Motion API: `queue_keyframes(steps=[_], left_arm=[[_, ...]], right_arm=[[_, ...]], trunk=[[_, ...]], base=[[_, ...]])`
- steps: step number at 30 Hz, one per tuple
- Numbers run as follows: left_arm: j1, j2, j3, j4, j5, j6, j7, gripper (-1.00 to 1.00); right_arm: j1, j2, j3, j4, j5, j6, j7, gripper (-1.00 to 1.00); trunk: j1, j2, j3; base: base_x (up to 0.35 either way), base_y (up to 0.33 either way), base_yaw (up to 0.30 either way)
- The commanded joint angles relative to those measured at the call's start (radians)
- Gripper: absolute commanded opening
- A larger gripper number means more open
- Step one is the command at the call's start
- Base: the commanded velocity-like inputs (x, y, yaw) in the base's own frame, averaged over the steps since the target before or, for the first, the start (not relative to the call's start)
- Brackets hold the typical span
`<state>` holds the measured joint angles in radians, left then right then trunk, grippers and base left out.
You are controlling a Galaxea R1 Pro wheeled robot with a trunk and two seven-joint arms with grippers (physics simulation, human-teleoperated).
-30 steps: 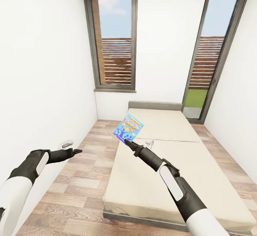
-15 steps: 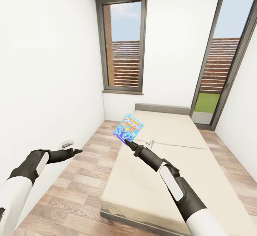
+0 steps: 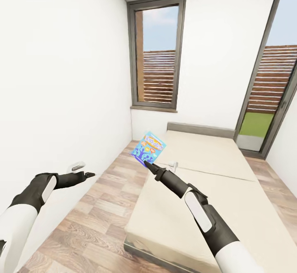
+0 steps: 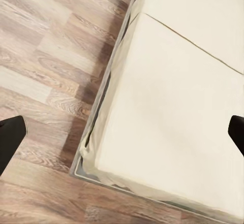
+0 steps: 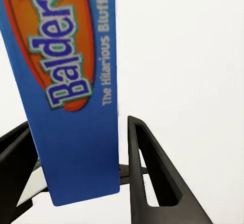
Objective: Put all the toys in the child's room - the three board games (two on the bed and one on the table), the two jigsaw puzzles on the table, and the tennis ball on the table - inside the toy box on the table in the child's room.
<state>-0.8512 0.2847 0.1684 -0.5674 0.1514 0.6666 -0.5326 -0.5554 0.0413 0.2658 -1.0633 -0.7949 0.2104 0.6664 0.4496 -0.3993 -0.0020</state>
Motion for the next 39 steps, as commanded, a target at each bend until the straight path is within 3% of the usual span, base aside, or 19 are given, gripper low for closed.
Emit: queue_keyframes(steps=[1,14,18,22,25,39], left_arm=[[0.0,0.0,0.002,0.0,0.005,0.008,0.0,1.0],[0.0,0.0,0.003,0.0,0.004,0.009,0.0,1.0],[0.0,0.001,0.003,0.0,0.004,0.008,0.0,1.0],[0.0,0.0,0.003,0.0,0.004,0.008,0.0,1.0],[0.0,-0.001,0.003,0.0,0.005,0.006,-0.004,1.0],[0.0,-0.003,0.001,0.0,0.004,0.008,-0.003,1.0]], right_arm=[[0.0,0.0,0.0,0.0,-0.011,0.009,0.001,-1.0],[-0.001,0.0,-0.006,0.001,-0.014,0.023,-0.007,-1.0],[-0.001,-0.002,-0.008,-0.002,-0.014,0.088,-0.099,-1.0],[-0.001,-0.002,-0.011,-0.009,-0.017,0.166,-0.235,-1.0],[-0.001,-0.002,-0.012,-0.01,-0.02,0.185,-0.275,-1.0],[-0.001,-0.001,-0.011,-0.013,-0.017,0.176,-0.28,-1.0]], trunk=[[0.0,-0.001,0.001],[0.0,-0.001,0.008],[0.0,-0.001,0.008],[0.0,-0.001,0.008],[0.0,-0.001,0.008],[0.0,-0.001,0.008]], base=[[0.0,0.0,0.207],[0.0,0.0,0.1],[0.0,0.0,0.003],[0.0,0.0,0.0],[0.0,0.0,0.0],[-0.093,0.0,0.009]])
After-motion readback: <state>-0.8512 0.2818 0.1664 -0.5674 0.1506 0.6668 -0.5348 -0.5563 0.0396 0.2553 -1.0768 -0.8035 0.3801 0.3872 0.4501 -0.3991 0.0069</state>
